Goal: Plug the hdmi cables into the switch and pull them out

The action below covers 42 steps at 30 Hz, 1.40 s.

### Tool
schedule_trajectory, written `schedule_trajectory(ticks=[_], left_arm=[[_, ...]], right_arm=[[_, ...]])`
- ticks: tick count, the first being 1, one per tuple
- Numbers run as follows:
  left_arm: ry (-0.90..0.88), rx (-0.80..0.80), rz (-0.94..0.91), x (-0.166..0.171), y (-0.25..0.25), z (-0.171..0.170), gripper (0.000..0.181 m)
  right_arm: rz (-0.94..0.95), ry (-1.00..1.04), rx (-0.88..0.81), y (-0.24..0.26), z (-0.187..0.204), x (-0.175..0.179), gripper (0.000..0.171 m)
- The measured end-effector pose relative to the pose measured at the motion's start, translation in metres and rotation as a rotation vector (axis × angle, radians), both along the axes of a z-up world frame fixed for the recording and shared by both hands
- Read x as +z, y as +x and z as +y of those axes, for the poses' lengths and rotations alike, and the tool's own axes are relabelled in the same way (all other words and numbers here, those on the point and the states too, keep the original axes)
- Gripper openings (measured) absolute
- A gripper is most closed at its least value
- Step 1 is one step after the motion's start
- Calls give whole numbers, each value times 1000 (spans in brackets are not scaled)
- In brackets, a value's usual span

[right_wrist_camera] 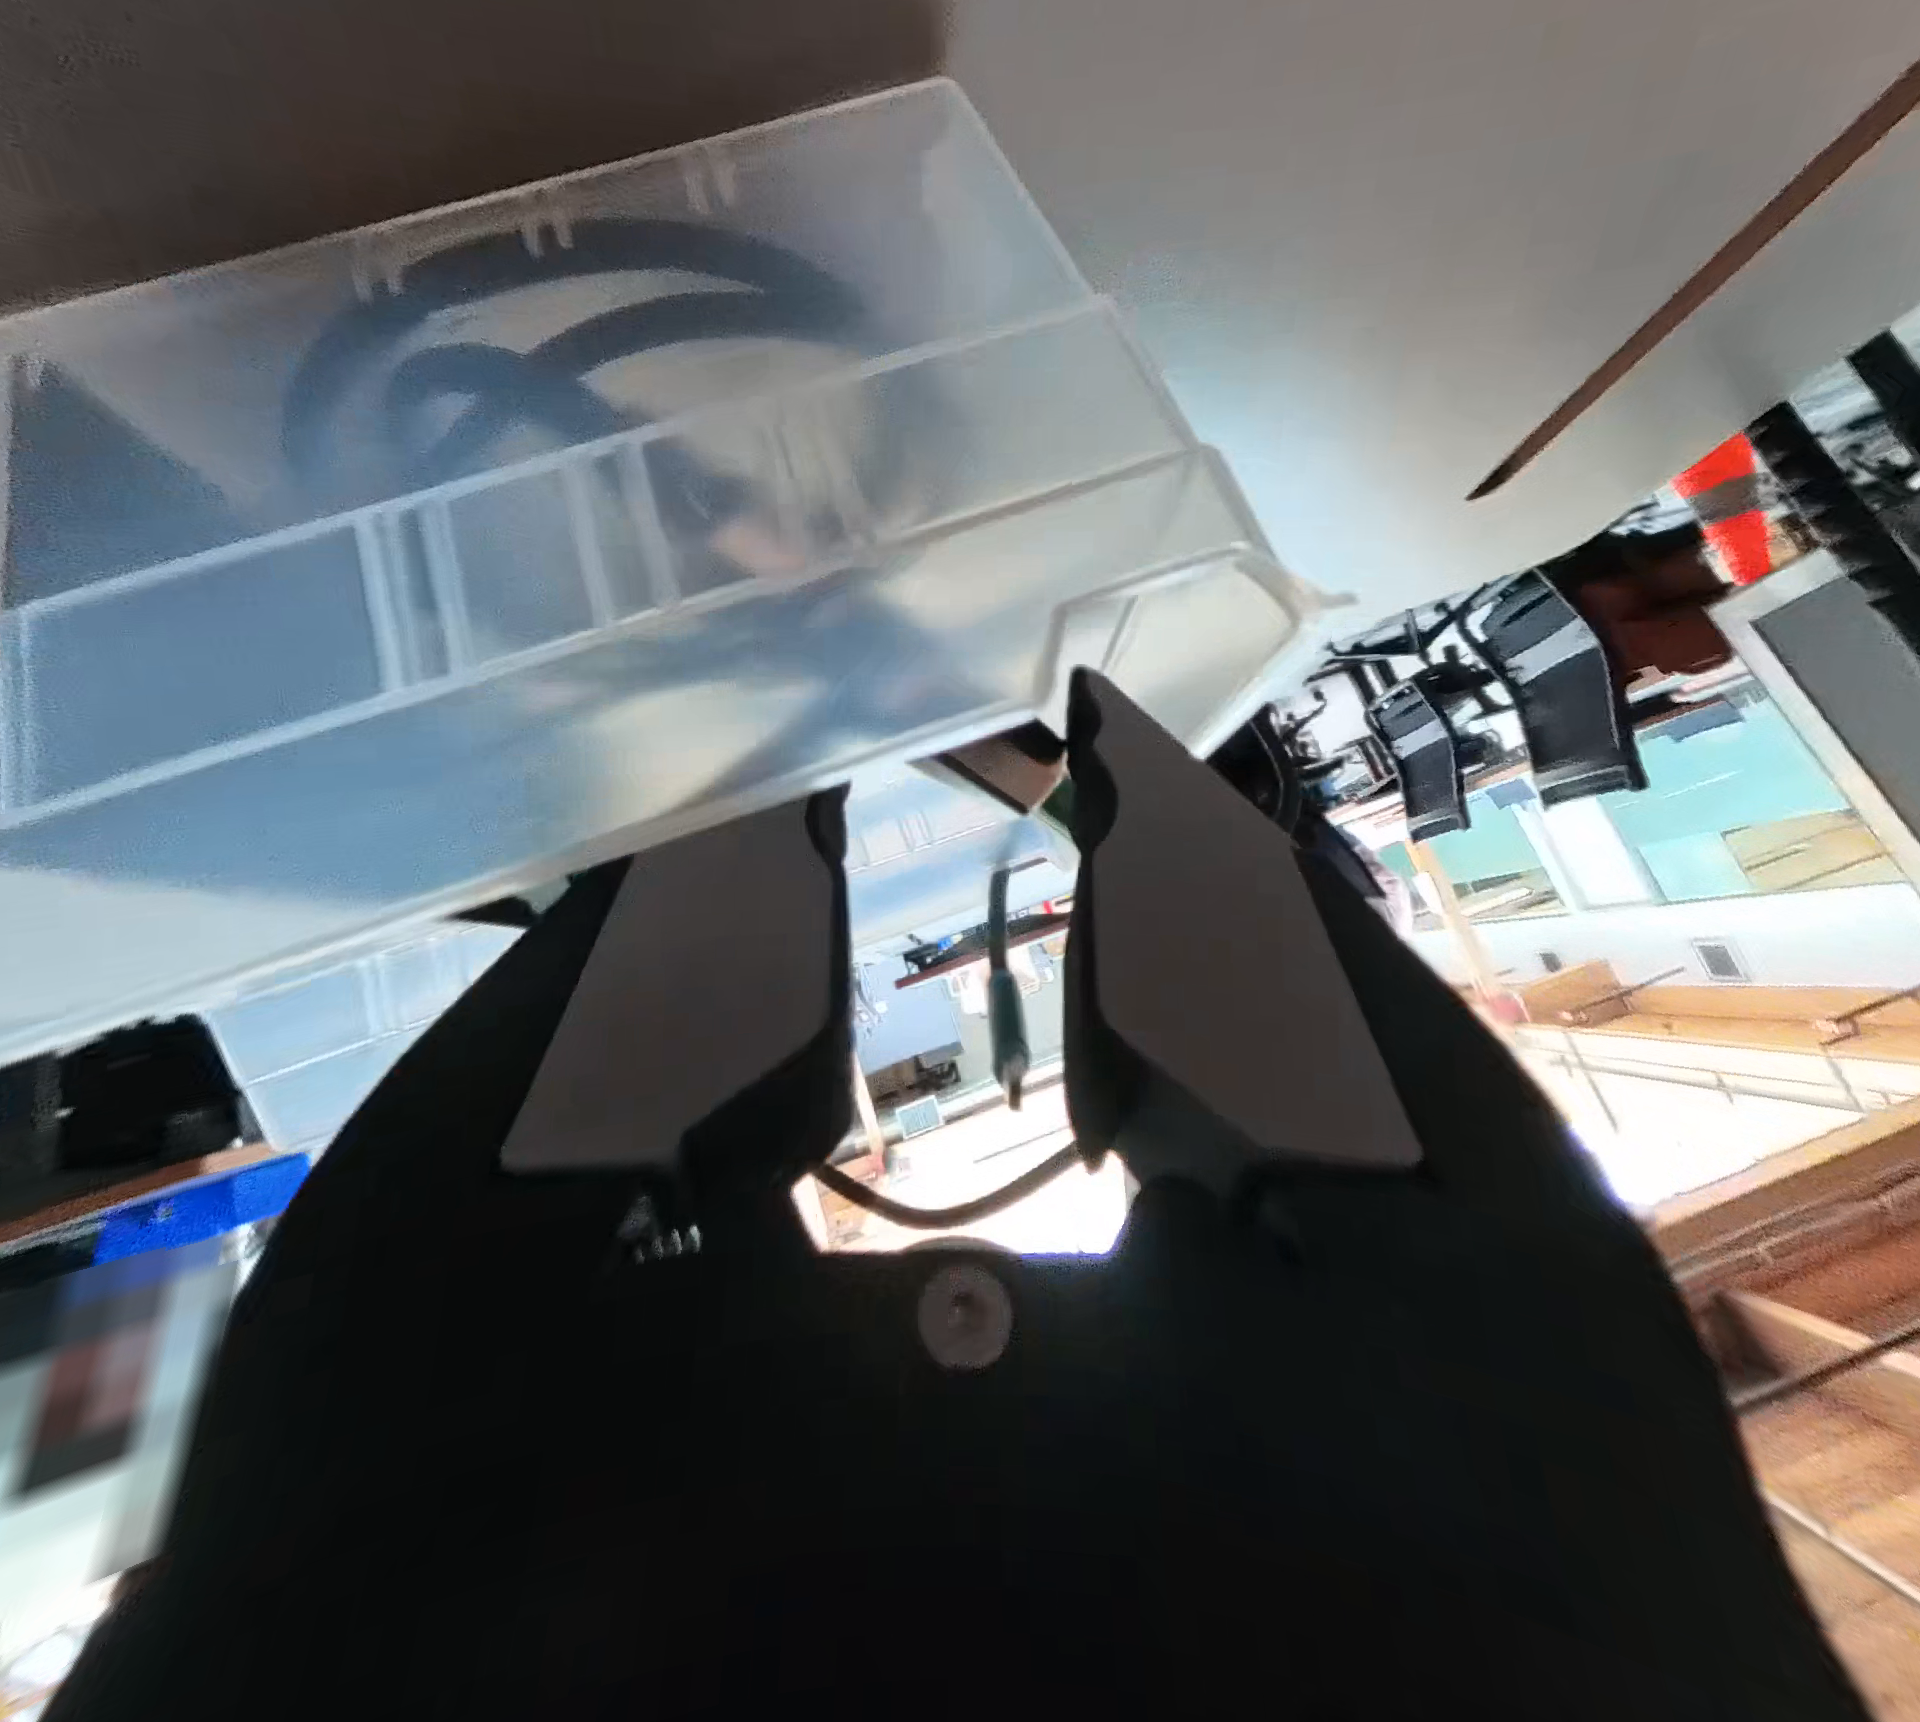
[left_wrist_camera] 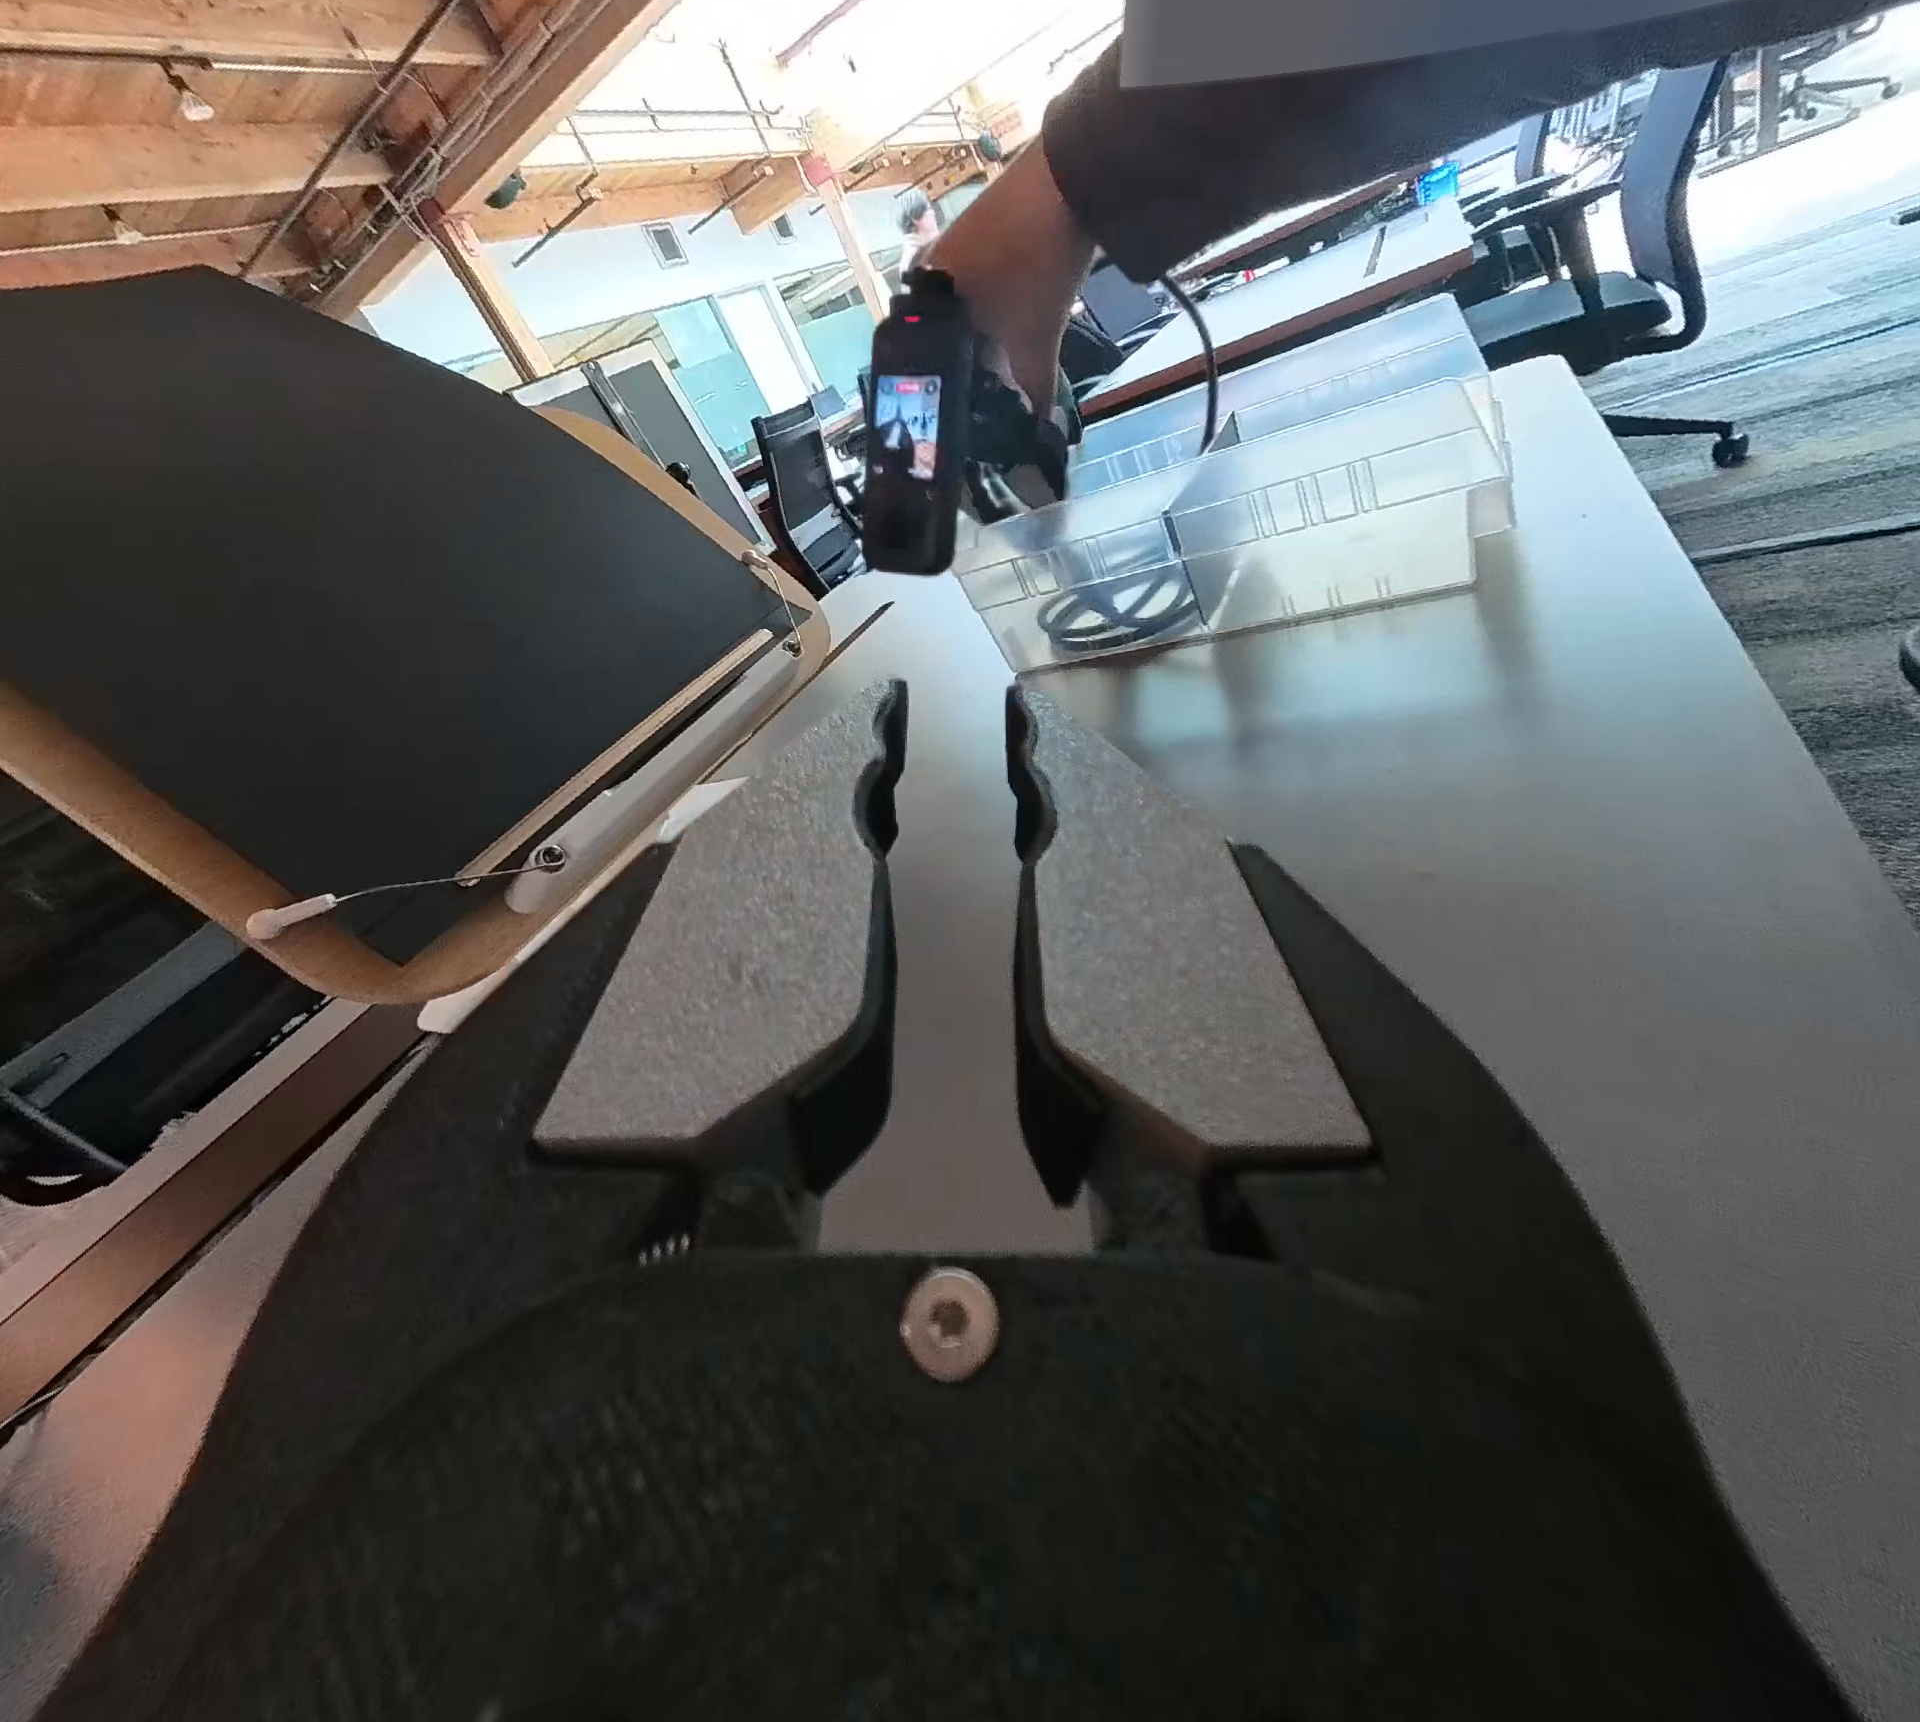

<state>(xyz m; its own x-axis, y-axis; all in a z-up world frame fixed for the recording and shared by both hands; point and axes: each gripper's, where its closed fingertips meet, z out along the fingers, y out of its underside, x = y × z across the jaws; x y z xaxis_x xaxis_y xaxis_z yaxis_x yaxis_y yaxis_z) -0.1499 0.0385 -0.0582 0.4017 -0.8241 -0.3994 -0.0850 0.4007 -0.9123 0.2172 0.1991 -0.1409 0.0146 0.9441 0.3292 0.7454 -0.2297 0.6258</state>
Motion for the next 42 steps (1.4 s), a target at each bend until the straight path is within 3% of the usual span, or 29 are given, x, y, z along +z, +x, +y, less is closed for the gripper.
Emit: schedule_trajectory(ticks=[3,5,8,10,14,18,22,23,25,27,29,31,34,37,42], left_arm=[[-21,-14,4,-3,2,-1,17],[-19,-18,14,-5,4,-2,17],[-11,-15,35,-9,5,-1,17],[-16,-12,44,-11,6,0,17],[-17,1,54,-15,4,4,17],[-23,6,50,-15,3,5,17],[-18,-1,51,-14,5,3,17],[-16,-2,55,-15,5,2,17],[-16,-1,63,-17,6,2,17],[-22,2,71,-19,6,4,17],[-26,8,79,-22,6,6,17],[-26,14,91,-25,6,8,17],[-38,24,111,-32,5,12,17],[-55,19,124,-37,7,14,17],[-49,18,187,-52,14,14,17]], right_arm=[[120,134,33,-18,10,24,41],[285,224,75,-43,9,53,42],[510,307,52,-69,-3,98,56],[612,383,57,-74,-9,126,53],[699,643,-17,-43,-15,176,44],[1016,826,-186,-17,-46,213,50],[1324,1167,-492,64,-74,249,25],[1348,1269,-616,98,-81,248,12],[1506,1315,-758,134,-83,235,20],[1732,1194,-879,144,-70,209,25],[1817,1000,-952,140,-53,171,28],[1759,826,-839,126,-43,133,35],[1460,798,-546,130,-43,90,36],[1207,819,-244,134,-49,77,32],[1001,582,-67,106,-50,67,50]])
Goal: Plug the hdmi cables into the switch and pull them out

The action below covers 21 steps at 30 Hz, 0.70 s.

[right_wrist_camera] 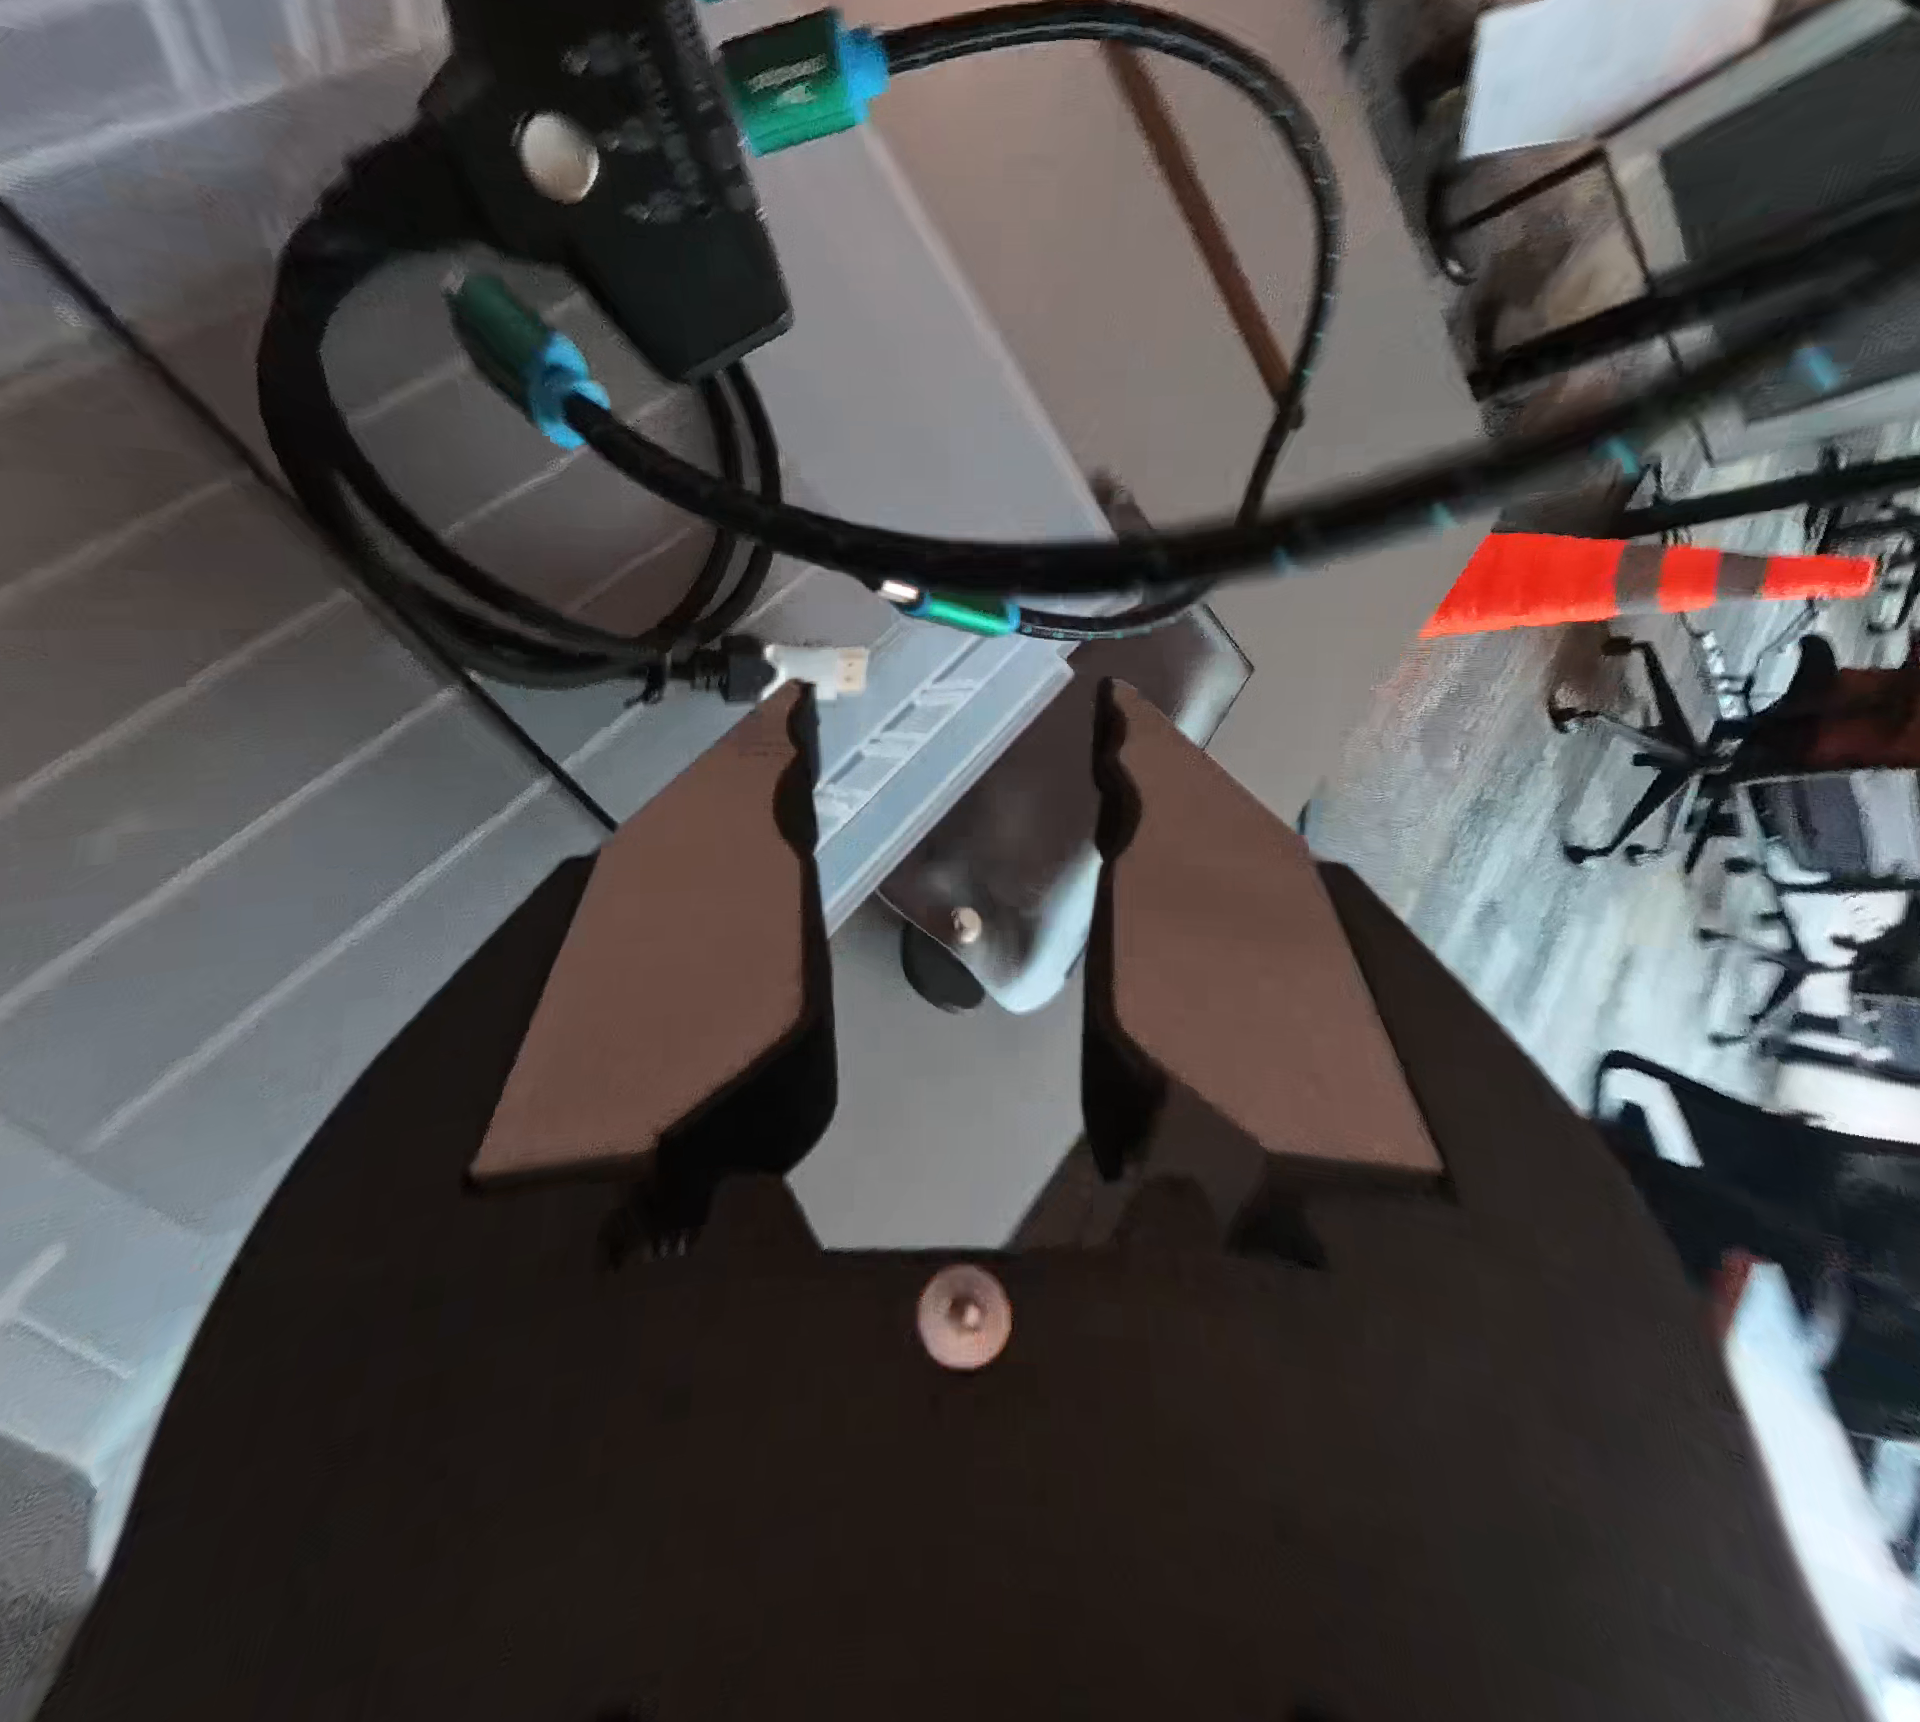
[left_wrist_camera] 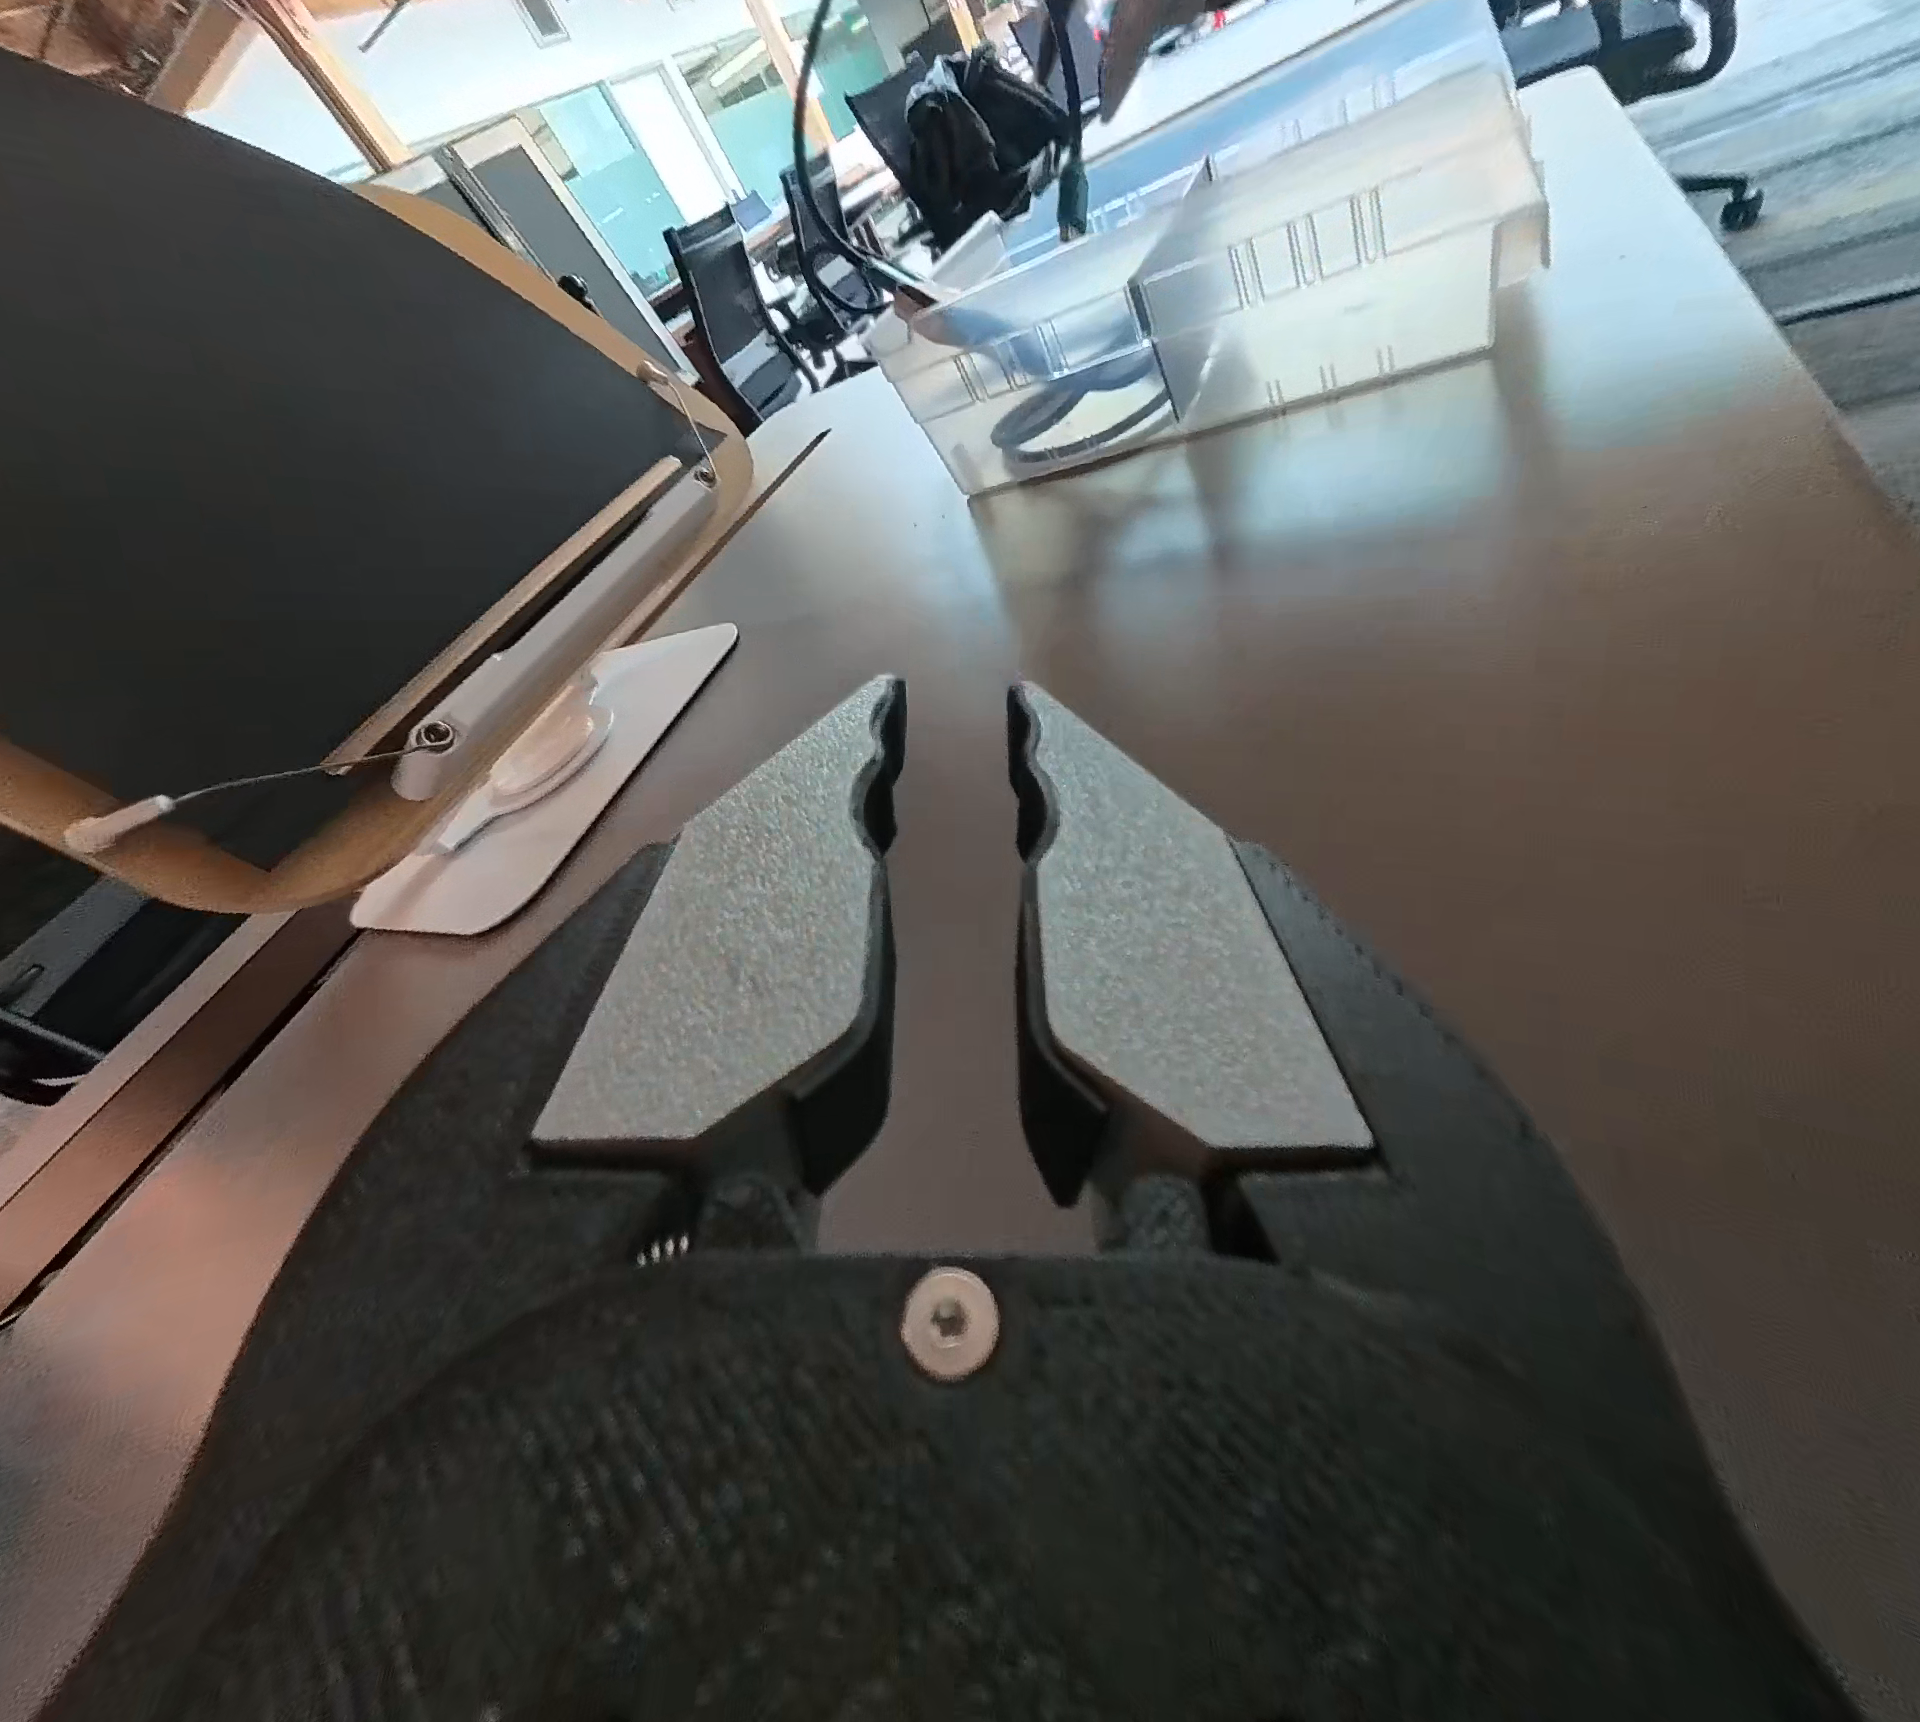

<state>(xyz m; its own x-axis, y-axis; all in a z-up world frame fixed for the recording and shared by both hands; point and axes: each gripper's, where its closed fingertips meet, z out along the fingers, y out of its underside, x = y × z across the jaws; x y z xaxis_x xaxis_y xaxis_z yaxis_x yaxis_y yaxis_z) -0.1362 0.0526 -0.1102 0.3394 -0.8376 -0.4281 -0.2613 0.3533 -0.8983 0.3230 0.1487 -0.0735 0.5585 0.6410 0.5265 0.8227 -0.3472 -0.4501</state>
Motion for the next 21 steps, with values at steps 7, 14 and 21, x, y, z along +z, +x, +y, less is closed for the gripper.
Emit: schedule_trajectory(ticks=[7,14,21], left_arm=[[-6,32,42,-11,-4,10,17],[-13,47,28,-8,-7,14,17],[25,21,5,2,-4,3,17]], right_arm=[[-304,-66,131,-12,21,-21,37],[-535,76,56,3,38,-2,10],[-574,216,-105,-19,19,60,9]])
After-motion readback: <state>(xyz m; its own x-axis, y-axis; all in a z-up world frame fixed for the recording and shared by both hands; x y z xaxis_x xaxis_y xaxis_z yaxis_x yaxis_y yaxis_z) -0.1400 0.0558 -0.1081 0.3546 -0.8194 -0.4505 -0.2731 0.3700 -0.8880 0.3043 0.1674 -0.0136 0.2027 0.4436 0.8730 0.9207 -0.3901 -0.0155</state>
